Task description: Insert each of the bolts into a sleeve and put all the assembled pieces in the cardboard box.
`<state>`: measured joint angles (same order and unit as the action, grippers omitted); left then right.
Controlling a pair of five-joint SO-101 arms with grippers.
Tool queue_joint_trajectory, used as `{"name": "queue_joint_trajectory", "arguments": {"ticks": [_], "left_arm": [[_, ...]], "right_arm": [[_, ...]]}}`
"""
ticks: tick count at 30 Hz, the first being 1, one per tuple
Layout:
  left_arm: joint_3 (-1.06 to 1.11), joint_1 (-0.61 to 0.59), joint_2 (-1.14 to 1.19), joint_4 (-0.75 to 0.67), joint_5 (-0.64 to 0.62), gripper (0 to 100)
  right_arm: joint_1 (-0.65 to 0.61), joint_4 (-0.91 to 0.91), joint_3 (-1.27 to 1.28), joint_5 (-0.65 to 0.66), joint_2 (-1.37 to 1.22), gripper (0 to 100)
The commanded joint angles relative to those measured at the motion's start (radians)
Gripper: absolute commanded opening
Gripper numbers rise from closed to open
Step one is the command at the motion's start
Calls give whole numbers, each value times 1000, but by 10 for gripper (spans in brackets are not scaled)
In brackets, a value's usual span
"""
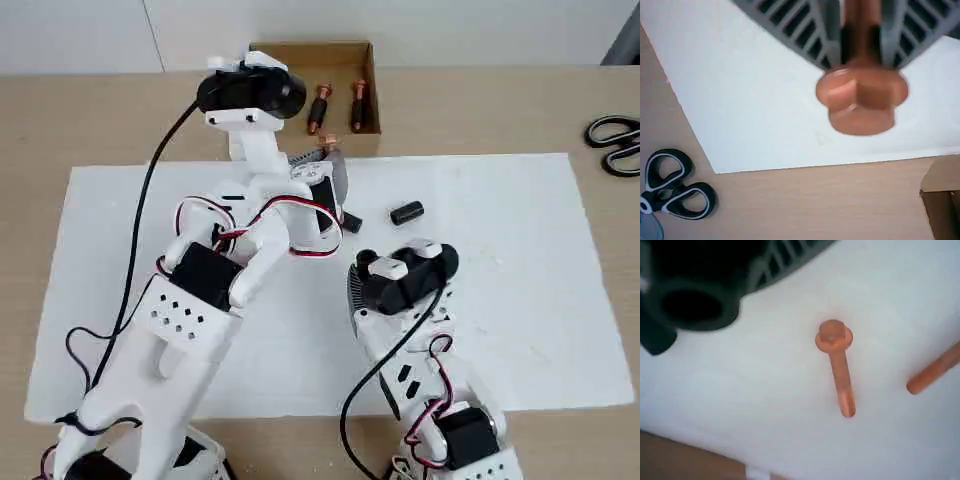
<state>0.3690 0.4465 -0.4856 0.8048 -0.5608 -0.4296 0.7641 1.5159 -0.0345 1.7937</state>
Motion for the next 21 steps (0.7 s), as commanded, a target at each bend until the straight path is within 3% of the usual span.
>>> {"name": "queue_joint_trajectory", "arguments": {"ticks": [1,9,21], "left_arm": [[-8,5,-26,-6,-5,6],[25,83,-161,52,0,6],[239,103,-215,-175,-2,6]], "right_arm": [[-7,-30,-5,-8,19,4],[-7,-30,-5,-8,18,4],[-8,-30,-5,-9,18,4]]}}
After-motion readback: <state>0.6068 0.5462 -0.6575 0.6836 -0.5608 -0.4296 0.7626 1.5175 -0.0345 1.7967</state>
